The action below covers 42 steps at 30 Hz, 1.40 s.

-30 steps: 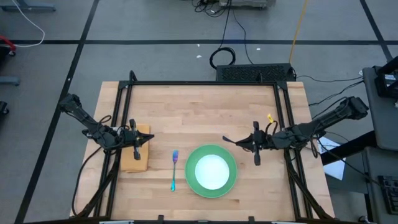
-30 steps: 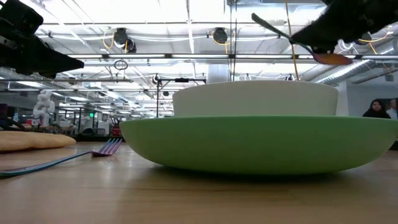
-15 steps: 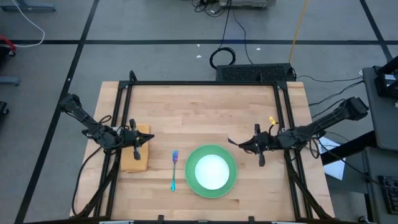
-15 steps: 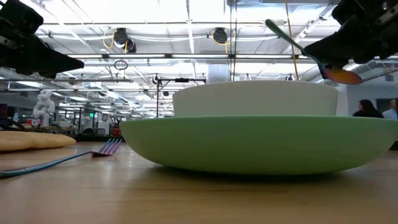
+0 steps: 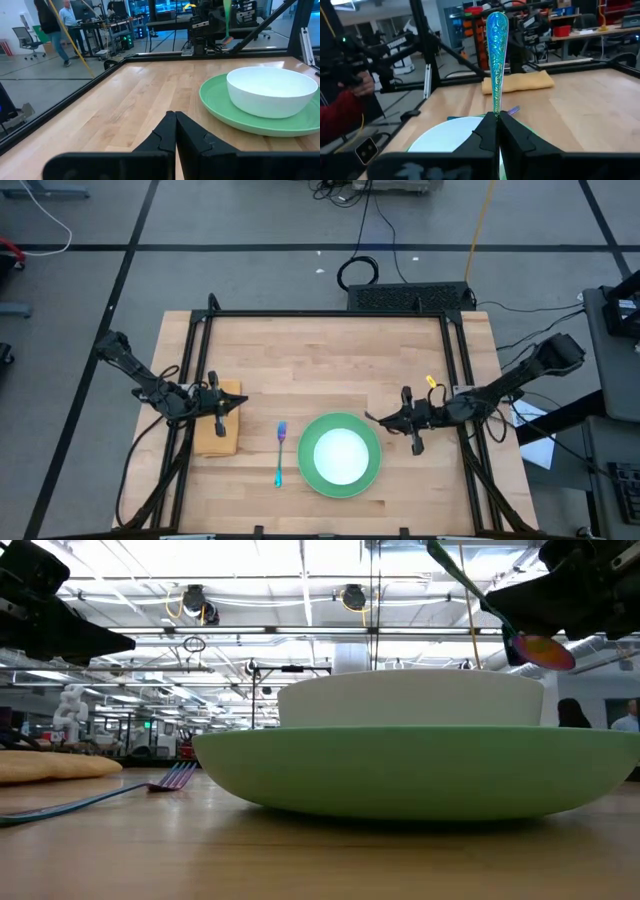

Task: Set table place
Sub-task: Put the violet spoon on the white bowl

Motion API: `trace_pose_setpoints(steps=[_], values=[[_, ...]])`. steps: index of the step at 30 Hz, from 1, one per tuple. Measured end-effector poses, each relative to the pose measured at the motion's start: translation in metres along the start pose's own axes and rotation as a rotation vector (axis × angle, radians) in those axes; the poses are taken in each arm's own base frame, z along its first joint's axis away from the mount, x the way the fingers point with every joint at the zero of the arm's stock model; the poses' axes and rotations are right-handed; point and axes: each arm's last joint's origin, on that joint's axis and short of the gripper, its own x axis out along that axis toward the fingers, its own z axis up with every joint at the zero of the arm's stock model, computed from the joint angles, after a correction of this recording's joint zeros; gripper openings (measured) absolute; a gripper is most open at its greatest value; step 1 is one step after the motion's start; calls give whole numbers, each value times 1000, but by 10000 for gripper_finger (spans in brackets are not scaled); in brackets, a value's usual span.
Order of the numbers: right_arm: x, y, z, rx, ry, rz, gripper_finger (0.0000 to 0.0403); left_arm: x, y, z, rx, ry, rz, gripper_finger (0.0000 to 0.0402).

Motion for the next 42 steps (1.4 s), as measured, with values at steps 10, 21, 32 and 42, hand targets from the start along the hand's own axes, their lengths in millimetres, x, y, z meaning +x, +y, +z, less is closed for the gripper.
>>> trace_pose_setpoints(steps=[10,21,32,42], values=[[53,25,5,-92,51,52,0,0,0,0,-1,-1,6,10],[102,39,-10,-95,90,40,0,0,0,0,-5,-1,5,10],[126,44,-33,-74,125,57,0,0,0,0,-8,-2,5,10],[134,46,-44,-93,196,45,0,0,0,0,-8,-2,5,10]])
